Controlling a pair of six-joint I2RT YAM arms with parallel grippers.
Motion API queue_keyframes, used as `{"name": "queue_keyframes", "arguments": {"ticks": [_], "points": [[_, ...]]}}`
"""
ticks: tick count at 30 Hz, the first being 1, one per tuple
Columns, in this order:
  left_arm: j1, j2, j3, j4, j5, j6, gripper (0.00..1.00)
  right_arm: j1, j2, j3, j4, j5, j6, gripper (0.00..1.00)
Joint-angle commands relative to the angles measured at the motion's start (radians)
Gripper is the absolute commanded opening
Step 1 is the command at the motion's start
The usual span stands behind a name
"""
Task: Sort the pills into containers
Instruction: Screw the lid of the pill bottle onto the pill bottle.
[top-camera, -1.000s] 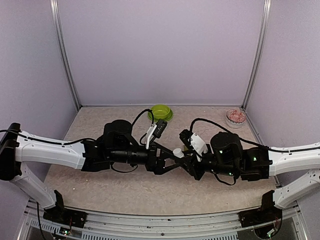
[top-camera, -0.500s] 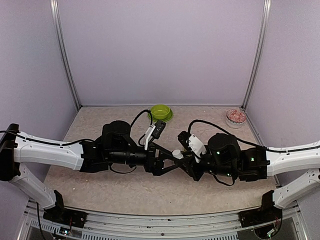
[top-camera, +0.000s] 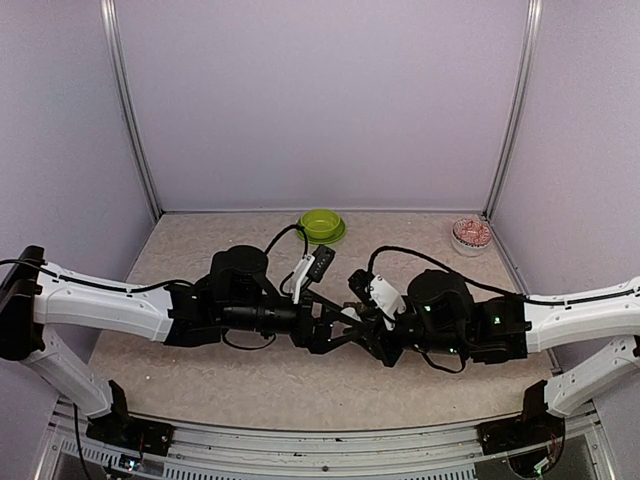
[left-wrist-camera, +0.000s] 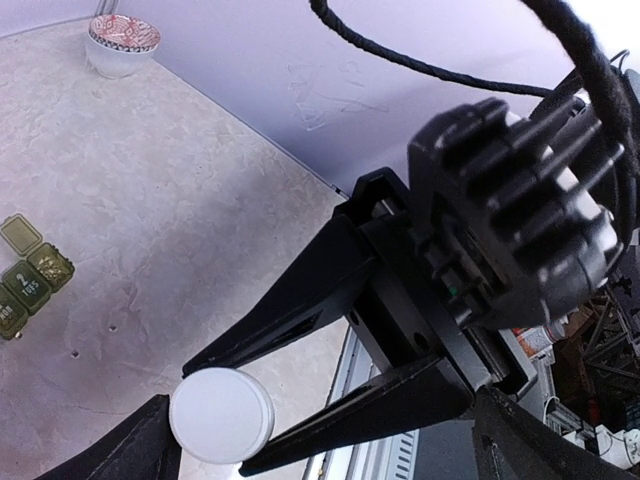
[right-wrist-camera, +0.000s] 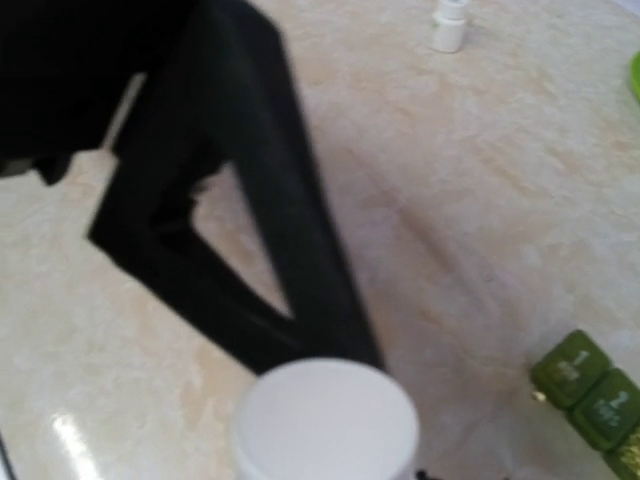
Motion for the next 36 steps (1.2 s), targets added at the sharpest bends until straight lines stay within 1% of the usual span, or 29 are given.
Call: {"name": "queue_keyframes", "arguments": {"ticks": [1,14,17,22,25,31,36], "points": [[-0.025,0.006,0.027,0.079,0.041,0.013,0.99,-0.002,0.016,0.016,0.019,-0.041,-0.002,0.23],[-0.029,0.032,0.040,0.140,0.073,0.008,0.99,0.000,0.015,0.015,0.036,-0.079,-0.009,0.23],[-0.029,0.025,0.033,0.152,0.050,0.011,0.99,0.000,0.010,0.014,0.036,-0.087,-0.008,0.23],[-0.022,0.007,0.023,0.130,-0.007,0.000,0.99,-0.002,-0.026,0.006,0.021,-0.046,-0.001,0.23],[-0.015,-0.023,-0.011,0.140,-0.031,-0.013,0.99,-0.004,-0.057,-0.001,0.002,-0.007,0.007,0.23],[-0.009,-0.068,-0.051,0.193,0.004,-0.022,0.99,-0.029,-0.120,-0.040,0.024,-0.014,0.024,0.23],[-0.007,-0.076,-0.053,0.198,0.005,-0.034,0.99,-0.036,-0.125,-0.045,0.030,-0.012,0.024,0.23]]}}
